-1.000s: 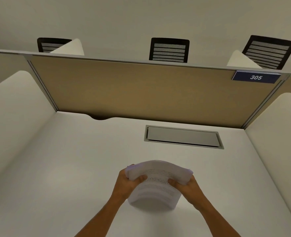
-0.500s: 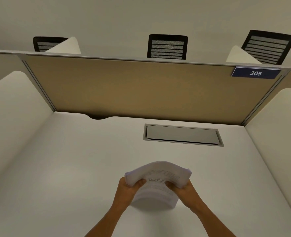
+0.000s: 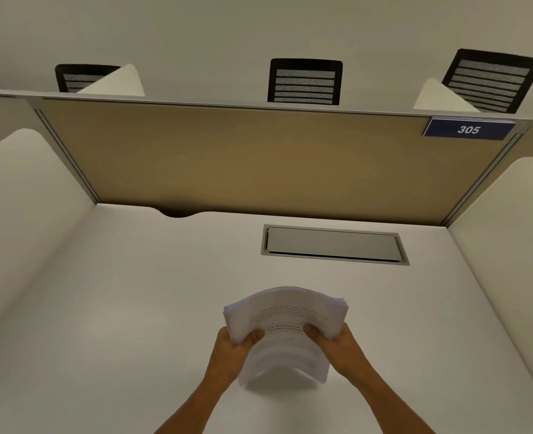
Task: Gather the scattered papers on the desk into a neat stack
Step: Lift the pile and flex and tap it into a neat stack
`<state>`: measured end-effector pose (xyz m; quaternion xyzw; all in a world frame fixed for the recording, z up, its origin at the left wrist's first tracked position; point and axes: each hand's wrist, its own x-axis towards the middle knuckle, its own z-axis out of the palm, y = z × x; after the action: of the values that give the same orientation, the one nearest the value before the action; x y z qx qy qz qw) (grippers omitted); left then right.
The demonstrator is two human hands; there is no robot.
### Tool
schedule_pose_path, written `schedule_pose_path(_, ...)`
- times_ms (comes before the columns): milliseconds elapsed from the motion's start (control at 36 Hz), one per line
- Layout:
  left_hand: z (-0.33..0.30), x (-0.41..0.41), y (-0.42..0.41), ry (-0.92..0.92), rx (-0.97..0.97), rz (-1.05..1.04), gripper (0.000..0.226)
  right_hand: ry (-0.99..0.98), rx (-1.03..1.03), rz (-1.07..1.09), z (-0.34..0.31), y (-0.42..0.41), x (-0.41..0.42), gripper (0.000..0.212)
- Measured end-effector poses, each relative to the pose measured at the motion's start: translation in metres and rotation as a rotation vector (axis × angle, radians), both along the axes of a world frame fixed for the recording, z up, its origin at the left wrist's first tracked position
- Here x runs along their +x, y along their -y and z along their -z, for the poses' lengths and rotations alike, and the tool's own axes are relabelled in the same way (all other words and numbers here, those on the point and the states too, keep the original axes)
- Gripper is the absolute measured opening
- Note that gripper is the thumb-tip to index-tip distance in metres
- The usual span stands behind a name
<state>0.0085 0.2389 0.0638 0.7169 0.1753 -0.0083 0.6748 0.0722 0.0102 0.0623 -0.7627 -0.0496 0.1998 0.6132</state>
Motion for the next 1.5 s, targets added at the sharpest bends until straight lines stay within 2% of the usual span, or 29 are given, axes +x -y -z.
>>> schedule_pose_path(139,0.003,0.0,-0.003,0.011,-0.016,-0.033,0.029,0.011,0.021,0.004,-0.005,0.001,0.001,0.032)
schedule_pose_path(222,0.007,-0.004,-0.002,-0.027,-0.001,0.013,0.026,-0.051,-0.006,-0.003,0.004,0.0,-0.004,0.022)
schedule_pose_path(333,0.017,-0.009,0.0,-0.061,-0.004,0.014,0.019,-0.103,-0.033,-0.003,0.014,0.001,-0.013,0.025)
schedule_pose_path(528,0.013,-0.005,-0.01,-0.074,-0.018,0.085,0.028,-0.104,-0.142,-0.021,0.011,0.001,-0.01,0.019)
schedule_pose_path(611,0.001,-0.001,-0.021,-0.048,-0.017,0.062,0.039,-0.086,-0.236,-0.074,0.005,0.002,-0.005,0.02)
schedule_pose_path(722,-0.032,0.012,-0.044,0.094,-0.026,0.046,0.048,-0.042,-0.332,-0.177,-0.015,0.002,0.006,0.029)
schedule_pose_path(806,-0.063,0.024,-0.064,0.225,0.012,0.102,0.076,-0.009,-0.392,-0.258,-0.034,0.003,0.015,0.031)
schedule_pose_path(889,-0.092,0.036,-0.079,0.255,0.21,0.208,0.094,0.06,-0.472,-0.332,-0.051,0.002,0.024,0.028)
schedule_pose_path(972,-0.109,0.045,-0.075,0.205,0.449,0.404,0.092,0.117,-0.574,-0.396,-0.068,-0.002,0.029,0.029)
schedule_pose_path(1056,-0.105,0.05,-0.055,0.09,0.511,0.624,0.085,0.154,-0.658,-0.454,-0.081,-0.008,0.034,0.031)
schedule_pose_path(1167,-0.086,0.053,-0.047,0.06,0.514,0.656,0.042,0.194,-0.782,-0.528,-0.094,-0.012,0.037,0.029)
schedule_pose_path(1194,-0.083,0.053,-0.047,0.061,0.505,0.652,0.037,0.204,-0.801,-0.542,-0.095,-0.012,0.037,0.03)
schedule_pose_path(1250,-0.079,0.053,-0.046,0.082,0.457,0.638,0.047,0.224,-0.831,-0.551,-0.098,-0.011,0.037,0.032)
schedule_pose_path(1306,-0.076,0.052,-0.043,0.117,0.391,0.596,0.077,0.242,-0.856,-0.552,-0.1,-0.01,0.036,0.031)
schedule_pose_path(1361,-0.074,0.052,-0.041,0.146,0.349,0.555,0.089,0.249,-0.877,-0.56,-0.102,-0.008,0.036,0.031)
schedule_pose_path(1417,-0.073,0.052,-0.038,0.127,0.367,0.554,0.074,0.25,-0.893,-0.565,-0.103,-0.008,0.037,0.03)
schedule_pose_path(1500,-0.068,0.053,-0.033,0.041,0.399,0.57,0.035,0.244,-0.907,-0.573,-0.103,-0.01,0.038,0.03)
